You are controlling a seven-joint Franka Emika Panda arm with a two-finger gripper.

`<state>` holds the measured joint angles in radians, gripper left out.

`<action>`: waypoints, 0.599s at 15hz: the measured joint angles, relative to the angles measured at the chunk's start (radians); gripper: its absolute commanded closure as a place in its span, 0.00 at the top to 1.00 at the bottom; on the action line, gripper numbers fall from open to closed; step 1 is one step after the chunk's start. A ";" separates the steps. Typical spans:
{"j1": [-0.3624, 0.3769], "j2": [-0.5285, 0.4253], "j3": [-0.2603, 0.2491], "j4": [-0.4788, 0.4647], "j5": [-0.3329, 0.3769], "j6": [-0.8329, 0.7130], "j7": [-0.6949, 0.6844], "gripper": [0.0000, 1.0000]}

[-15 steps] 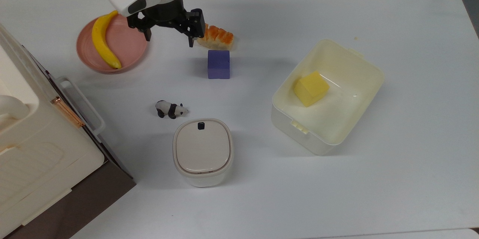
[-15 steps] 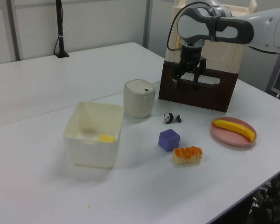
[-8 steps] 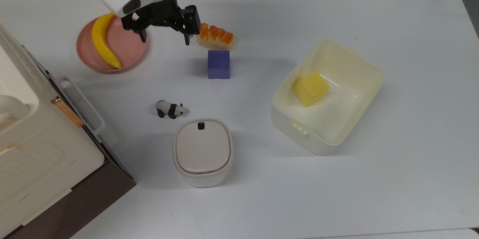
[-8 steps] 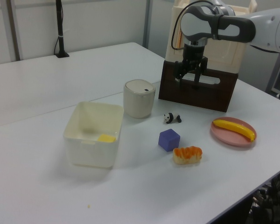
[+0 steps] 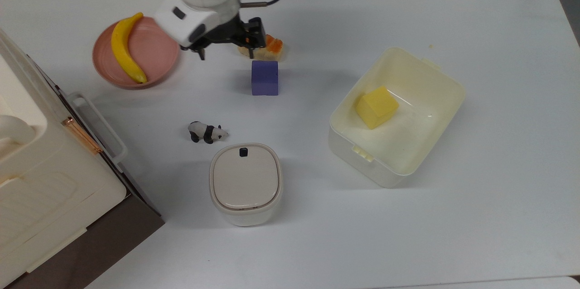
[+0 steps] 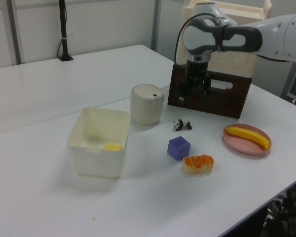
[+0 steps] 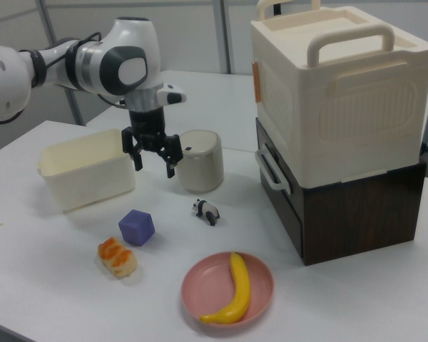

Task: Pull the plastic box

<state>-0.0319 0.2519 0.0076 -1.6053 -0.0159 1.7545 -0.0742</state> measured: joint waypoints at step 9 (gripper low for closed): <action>0.139 0.009 0.010 0.035 0.128 0.035 -0.295 1.00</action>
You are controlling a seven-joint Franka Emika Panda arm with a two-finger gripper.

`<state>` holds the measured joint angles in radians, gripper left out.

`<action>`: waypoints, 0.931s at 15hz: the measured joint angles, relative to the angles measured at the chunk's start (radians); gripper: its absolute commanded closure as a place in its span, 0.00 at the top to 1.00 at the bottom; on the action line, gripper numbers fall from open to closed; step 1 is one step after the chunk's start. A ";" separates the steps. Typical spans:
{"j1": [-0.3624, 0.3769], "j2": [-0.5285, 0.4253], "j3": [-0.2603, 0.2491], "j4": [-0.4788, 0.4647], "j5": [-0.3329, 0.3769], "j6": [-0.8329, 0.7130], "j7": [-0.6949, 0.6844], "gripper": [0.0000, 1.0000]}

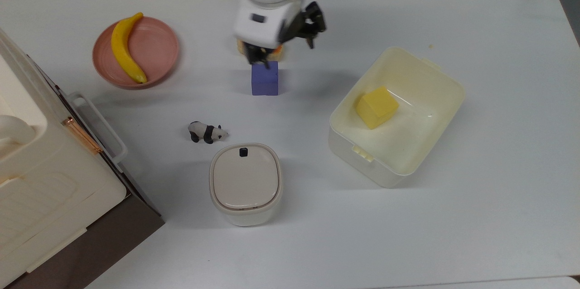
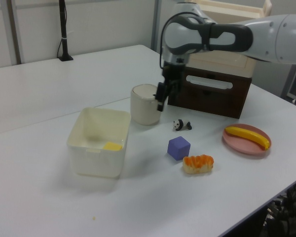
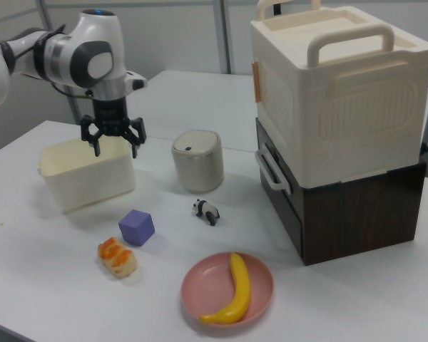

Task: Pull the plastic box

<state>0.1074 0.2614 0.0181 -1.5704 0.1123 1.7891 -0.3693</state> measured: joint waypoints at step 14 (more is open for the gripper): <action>0.290 0.208 0.002 0.099 -0.156 0.245 -0.180 1.00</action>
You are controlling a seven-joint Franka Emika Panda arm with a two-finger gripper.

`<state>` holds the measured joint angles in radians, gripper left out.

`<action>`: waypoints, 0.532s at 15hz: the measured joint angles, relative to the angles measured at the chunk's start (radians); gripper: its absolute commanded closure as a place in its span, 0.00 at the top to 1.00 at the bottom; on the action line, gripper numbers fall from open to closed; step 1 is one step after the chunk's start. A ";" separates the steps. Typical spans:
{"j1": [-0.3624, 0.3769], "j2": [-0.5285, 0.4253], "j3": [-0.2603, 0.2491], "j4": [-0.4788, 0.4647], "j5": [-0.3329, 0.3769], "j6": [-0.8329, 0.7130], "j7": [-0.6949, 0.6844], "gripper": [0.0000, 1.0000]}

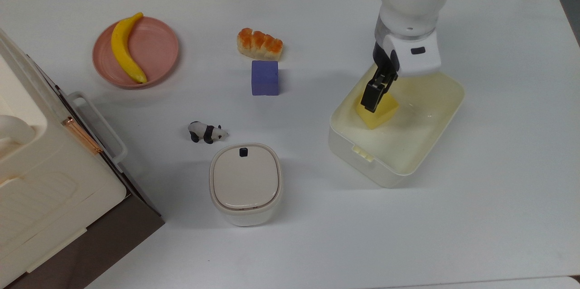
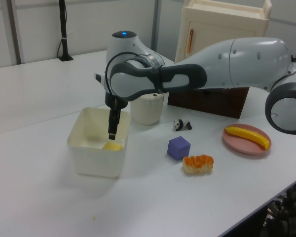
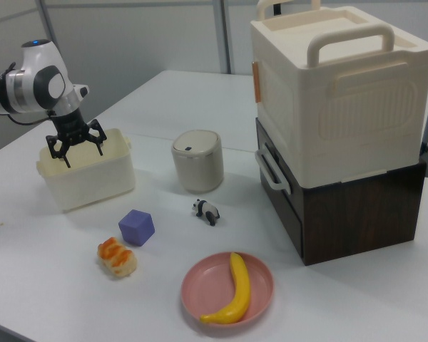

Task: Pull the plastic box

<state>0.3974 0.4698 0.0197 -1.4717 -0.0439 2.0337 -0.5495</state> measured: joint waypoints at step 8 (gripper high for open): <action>-0.031 -0.023 -0.060 -0.008 -0.013 -0.210 -0.158 1.00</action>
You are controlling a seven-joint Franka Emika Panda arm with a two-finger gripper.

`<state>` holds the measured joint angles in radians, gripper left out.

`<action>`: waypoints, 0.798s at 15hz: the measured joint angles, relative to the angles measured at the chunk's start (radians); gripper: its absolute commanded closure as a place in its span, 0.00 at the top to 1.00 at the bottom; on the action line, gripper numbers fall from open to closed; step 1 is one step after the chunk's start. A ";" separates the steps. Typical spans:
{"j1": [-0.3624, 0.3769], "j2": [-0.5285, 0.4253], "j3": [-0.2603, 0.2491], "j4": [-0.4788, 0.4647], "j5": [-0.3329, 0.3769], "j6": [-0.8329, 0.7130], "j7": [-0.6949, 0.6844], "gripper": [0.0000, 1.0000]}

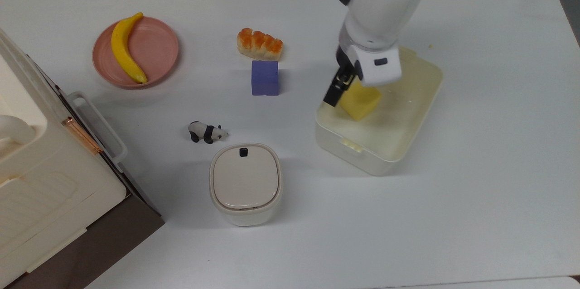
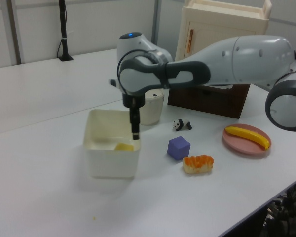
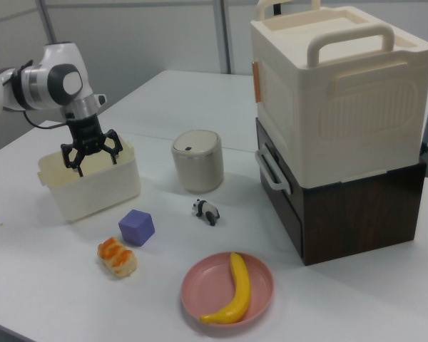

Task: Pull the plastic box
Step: 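Pull the plastic box across the table toward the purple cube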

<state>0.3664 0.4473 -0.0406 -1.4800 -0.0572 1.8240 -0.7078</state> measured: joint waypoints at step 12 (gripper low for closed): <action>-0.085 -0.174 -0.015 0.005 0.026 -0.075 0.592 1.00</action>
<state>0.2818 0.2730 -0.0551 -1.4754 -0.0310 1.7494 -0.1160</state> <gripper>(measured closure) 0.000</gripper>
